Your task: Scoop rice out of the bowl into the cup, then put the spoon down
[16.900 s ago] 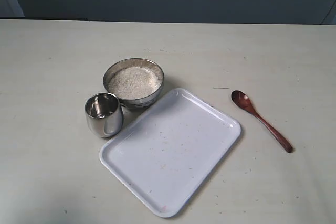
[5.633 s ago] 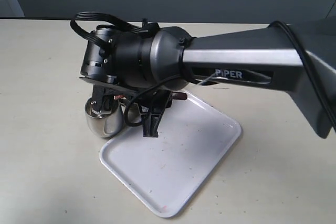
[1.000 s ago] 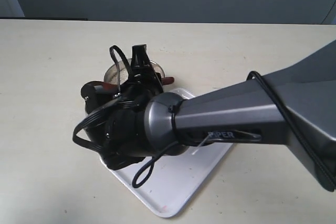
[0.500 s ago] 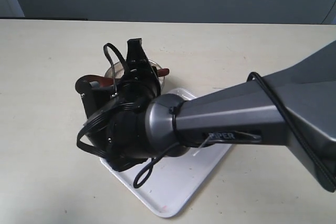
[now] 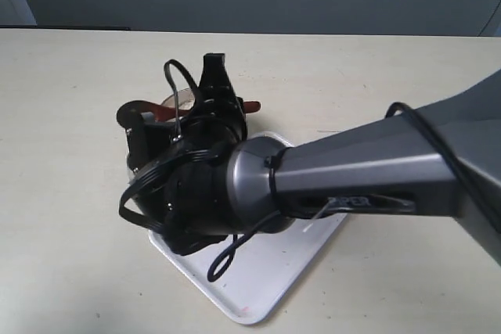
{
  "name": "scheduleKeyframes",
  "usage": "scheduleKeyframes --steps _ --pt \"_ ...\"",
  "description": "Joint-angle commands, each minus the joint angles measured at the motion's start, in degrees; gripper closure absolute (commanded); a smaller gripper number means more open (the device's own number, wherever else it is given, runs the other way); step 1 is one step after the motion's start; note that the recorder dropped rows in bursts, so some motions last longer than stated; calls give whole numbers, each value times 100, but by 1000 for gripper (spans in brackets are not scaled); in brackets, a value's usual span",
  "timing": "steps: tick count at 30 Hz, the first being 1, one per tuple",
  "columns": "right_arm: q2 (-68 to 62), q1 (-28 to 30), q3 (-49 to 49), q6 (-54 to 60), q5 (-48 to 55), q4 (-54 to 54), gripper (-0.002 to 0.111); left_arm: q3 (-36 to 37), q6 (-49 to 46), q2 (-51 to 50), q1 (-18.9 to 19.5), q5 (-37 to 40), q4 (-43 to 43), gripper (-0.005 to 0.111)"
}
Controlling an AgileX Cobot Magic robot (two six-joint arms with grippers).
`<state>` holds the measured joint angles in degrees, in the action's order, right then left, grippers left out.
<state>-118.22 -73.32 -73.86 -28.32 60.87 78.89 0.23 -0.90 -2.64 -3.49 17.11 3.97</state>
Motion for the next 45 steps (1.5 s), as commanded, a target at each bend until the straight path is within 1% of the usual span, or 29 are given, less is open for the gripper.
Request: scheduleKeyframes --steps 1,6,9,12,15,18,20,23,25,29,45 --pt "506 18 16 -236 423 -645 109 -23 36 -6 -10 -65 3 106" --pt "966 18 83 -145 433 -1668 109 -23 36 -6 -10 -65 3 106" --pt "1149 86 263 248 472 -2476 109 -23 36 -6 -10 -65 3 106" --pt "1174 276 532 671 363 -3130 109 -23 36 -6 -10 -65 3 106" --pt "1162 496 865 1124 -160 -3701 109 -23 36 -6 -10 -65 3 106" --pt "1162 649 1153 1401 -694 -3987 109 -23 36 -6 -10 -65 3 106" --pt "1162 704 1248 1519 -974 -4080 109 -23 36 -6 -10 -65 3 106" --pt "1162 823 1389 2017 -1490 -4493 109 -23 36 -6 -10 -65 3 106" --pt "1135 867 1416 2263 -1585 -4752 109 -23 36 -6 -10 -50 3 106" --pt "954 935 1416 2578 -1562 -5084 109 -23 36 -6 -10 -50 3 106" --pt "674 1000 1416 2615 -1793 -4882 109 -23 36 -6 -10 -50 3 106"
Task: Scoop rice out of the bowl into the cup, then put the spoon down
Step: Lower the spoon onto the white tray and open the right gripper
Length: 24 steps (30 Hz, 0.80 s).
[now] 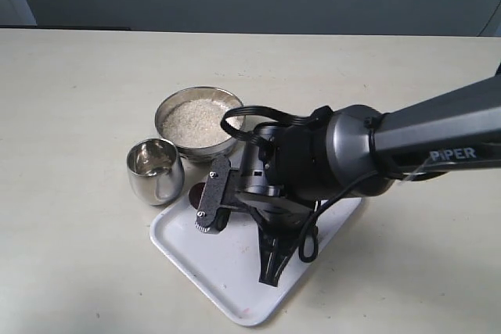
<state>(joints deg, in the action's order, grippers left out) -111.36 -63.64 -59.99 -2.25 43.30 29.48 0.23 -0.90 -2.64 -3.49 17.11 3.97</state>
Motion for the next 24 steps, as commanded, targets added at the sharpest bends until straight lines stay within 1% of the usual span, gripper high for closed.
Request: scheduleKeyframes --steps 1,13,15,20,22,24 --pt "-12 32 29 8 -36 58 109 -23 36 -6 -10 -50 3 106" --pt "-11 32 29 -54 -115 56 109 -23 36 -6 -10 -50 3 106" --pt "-11 32 29 -65 -165 44 103 -23 36 -6 -10 -50 3 106" --pt "-11 32 29 -83 -178 44 71 -23 36 -6 -10 -61 3 106" --pt "-11 32 29 -95 -165 59 67 -23 36 -6 -10 -61 3 106" --pt "-11 32 29 -147 -111 59 67 -23 36 -6 -10 -61 3 106"
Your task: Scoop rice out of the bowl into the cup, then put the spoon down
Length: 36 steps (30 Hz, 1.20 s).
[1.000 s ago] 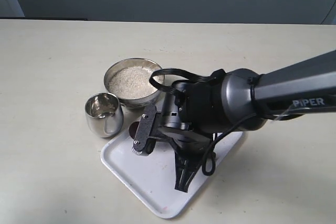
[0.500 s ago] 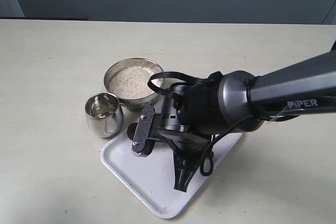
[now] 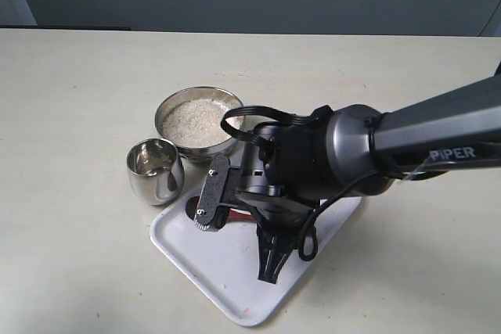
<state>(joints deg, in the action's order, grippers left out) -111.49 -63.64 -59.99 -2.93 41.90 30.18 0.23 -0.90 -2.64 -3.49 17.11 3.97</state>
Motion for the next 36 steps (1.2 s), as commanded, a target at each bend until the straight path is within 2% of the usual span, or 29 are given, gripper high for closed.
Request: scheduleKeyframes --steps 1,6,8,10,12,19,24,25,28,36 --pt "2 32 29 -79 102 -11 67 -23 36 -6 -10 -61 3 106" --pt "316 32 29 -169 517 -11 70 -23 36 -6 -10 -61 3 106" --pt "807 32 29 -334 710 7 76 -23 36 -6 -10 -61 3 106" --pt "1400 32 29 -573 1084 143 89 -23 36 -6 -10 -61 3 106" --pt "2057 208 29 -795 1515 226 108 -23 36 -6 -10 -61 3 106" --pt "4008 908 143 -1312 2489 876 109 -23 36 -6 -10 -61 3 106" --pt "5412 1055 1379 -2438 2807 1536 109 -23 36 -6 -10 -61 3 106" --pt "5810 1055 1827 -2584 2797 1427 109 -23 36 -6 -10 -61 3 106" --pt "6614 1055 2197 -2808 2640 815 109 -23 36 -6 -10 -48 3 106" --pt "7717 1055 2187 -2905 1827 -79 109 -23 36 -6 -10 -48 3 106"
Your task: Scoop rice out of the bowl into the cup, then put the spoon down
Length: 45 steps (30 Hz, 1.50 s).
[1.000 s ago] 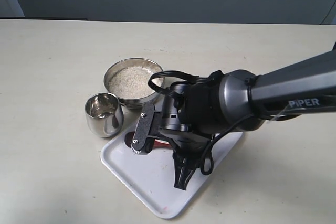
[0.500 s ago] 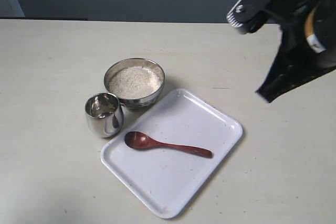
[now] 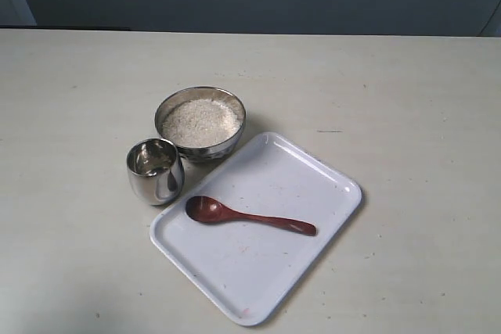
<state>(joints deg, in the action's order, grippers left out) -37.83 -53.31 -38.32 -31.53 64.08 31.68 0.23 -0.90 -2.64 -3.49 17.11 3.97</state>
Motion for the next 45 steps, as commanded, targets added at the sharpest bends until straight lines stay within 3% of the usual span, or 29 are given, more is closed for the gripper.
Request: scheduleKeyframes --steps 1,12,20,23,30,34,38,45 --pt "415 22 20 -45 -436 -228 109 -23 36 -6 -10 -48 3 106" --pt "555 22 20 -45 -530 -311 109 -23 36 -6 -10 -48 3 106" --pt "560 67 32 -203 -1265 -244 109 -23 36 -6 -10 -48 3 106" --pt "560 495 187 -203 -1997 71 109 -23 36 -6 -10 -48 3 106" --pt "751 2752 1468 -203 -5214 104 109 -23 36 -6 -10 -62 3 106" --pt "1096 3639 2279 -203 -6882 -56 109 -23 36 -6 -10 -62 3 106" --pt "1600 3972 2947 -203 -7572 -106 109 -23 36 -6 -10 -62 3 106" --pt "2549 4088 3725 -217 -7658 -183 109 -23 36 -6 -10 -62 3 106"
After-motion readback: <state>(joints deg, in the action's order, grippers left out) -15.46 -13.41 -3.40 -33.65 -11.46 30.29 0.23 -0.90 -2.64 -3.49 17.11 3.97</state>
